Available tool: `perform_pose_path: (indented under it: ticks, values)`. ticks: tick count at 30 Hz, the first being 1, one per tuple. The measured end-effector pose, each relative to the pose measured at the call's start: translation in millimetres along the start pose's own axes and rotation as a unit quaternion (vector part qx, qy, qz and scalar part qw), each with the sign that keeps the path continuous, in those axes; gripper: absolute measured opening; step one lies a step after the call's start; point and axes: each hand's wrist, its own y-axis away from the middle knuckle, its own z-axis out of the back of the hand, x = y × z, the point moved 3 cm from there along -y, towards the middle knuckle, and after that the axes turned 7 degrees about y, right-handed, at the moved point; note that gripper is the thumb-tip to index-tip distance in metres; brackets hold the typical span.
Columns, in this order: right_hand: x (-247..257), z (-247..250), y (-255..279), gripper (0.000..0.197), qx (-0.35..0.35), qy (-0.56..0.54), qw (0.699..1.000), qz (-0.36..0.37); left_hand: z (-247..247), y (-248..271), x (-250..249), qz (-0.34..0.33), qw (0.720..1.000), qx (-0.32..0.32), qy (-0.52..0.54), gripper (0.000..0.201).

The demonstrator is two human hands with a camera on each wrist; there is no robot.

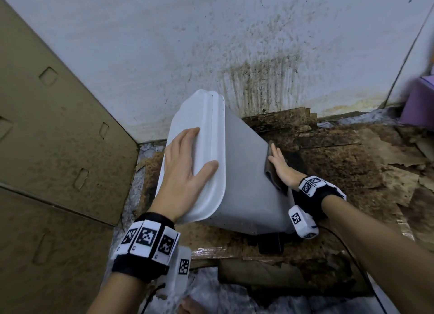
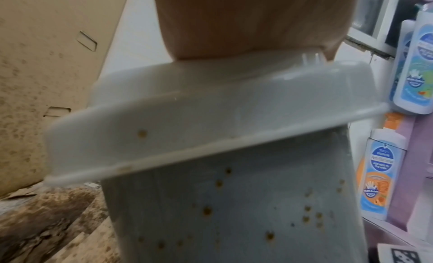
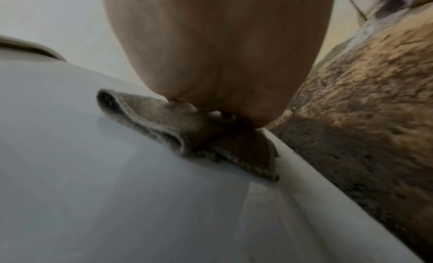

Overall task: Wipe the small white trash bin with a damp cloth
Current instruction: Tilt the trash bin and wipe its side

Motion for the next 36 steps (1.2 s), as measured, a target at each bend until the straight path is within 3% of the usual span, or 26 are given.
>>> perform_pose_path:
  ticks: [4, 10, 18, 26, 30, 36]
  values:
    - [5.1, -1.6, -9.6, 0.059, -0.018, 0.005, 0.998, -0.055, -0.6, -0.9, -1.1, -0.005, 1.000, -0.002, -0.005, 0.078]
    - [29.8, -5.7, 7.4, 0.058, 0.003, 0.030, 1.000, -0.006, -1.8, -2.4, -1.8, -0.005, 1.000, -0.005, -0.007, 0.079]
    - [135.8, -1.7, 42.6, 0.059, 0.031, -0.025, 0.989, 0.144, -3.6, -2.4, -5.5, -0.008, 1.000, -0.003, -0.018, 0.080]
    - [124.6, -1.8, 24.4, 0.061, 0.013, 0.090, 0.955, 0.281, -2.0, -1.9, -3.2, -0.007, 1.000, 0.002, -0.017, 0.079]
    - [95.7, 0.6, 12.0, 0.062, -0.005, 0.086, 0.966, 0.243, -2.1, -1.9, -3.6, -0.007, 1.000, 0.003, -0.015, 0.079]
    - [21.6, 6.3, 5.2, 0.061, 0.014, 0.081, 0.993, 0.086, 0.4, 0.2, -0.4, 0.000, 1.000, 0.003, -0.004, 0.078]
